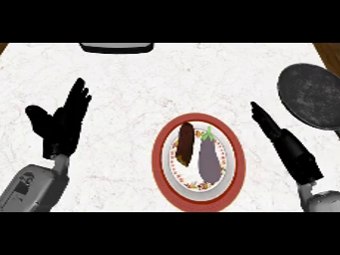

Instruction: Pick the eggplant from the plate and place it in the pan

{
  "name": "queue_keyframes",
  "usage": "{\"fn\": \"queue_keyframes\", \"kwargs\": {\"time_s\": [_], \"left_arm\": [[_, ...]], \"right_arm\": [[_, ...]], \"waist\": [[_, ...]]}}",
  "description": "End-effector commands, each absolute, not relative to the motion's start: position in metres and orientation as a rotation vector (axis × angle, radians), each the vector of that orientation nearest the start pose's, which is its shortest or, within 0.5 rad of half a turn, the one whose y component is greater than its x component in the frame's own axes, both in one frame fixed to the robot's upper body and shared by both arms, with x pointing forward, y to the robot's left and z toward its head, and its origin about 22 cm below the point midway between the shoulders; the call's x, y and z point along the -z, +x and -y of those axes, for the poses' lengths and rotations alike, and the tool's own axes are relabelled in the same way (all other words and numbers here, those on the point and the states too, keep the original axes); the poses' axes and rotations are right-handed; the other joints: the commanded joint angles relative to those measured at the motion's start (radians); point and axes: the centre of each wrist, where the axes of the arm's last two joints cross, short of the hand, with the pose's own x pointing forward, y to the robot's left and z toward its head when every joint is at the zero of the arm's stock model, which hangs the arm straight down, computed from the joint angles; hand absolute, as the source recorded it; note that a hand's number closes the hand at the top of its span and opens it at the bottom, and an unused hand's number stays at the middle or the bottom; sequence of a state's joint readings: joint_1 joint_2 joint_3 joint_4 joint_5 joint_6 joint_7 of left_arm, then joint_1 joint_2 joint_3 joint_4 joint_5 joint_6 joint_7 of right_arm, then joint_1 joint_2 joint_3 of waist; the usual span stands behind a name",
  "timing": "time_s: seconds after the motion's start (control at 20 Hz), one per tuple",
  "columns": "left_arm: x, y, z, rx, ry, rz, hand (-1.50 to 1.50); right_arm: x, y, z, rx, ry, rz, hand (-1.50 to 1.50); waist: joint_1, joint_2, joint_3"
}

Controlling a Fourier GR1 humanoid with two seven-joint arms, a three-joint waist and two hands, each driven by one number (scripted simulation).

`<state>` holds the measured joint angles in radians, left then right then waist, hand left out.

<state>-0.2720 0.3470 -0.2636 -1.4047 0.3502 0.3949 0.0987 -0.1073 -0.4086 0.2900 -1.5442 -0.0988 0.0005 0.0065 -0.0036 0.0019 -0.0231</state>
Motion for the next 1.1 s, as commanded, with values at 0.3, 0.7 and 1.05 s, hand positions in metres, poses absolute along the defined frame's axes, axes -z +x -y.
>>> {"fn": "queue_keyframes", "kwargs": {"time_s": [0.3,0.7,1.05], "left_arm": [[-0.040,0.287,-0.181,0.174,-0.105,1.688,0.00],[-0.009,0.259,-0.196,0.135,-0.073,1.701,0.00],[-0.025,0.250,-0.223,0.151,-0.094,1.700,0.00]], "right_arm": [[-0.021,0.309,0.280,-0.601,0.035,1.092,1.50],[-0.046,0.360,0.325,-0.483,0.319,1.017,-1.50],[-0.064,0.399,0.304,-0.715,0.355,0.955,-1.50]], "waist": [[0.074,0.025,0.018],[0.025,0.004,0.024],[0.042,0.005,0.024]]}}
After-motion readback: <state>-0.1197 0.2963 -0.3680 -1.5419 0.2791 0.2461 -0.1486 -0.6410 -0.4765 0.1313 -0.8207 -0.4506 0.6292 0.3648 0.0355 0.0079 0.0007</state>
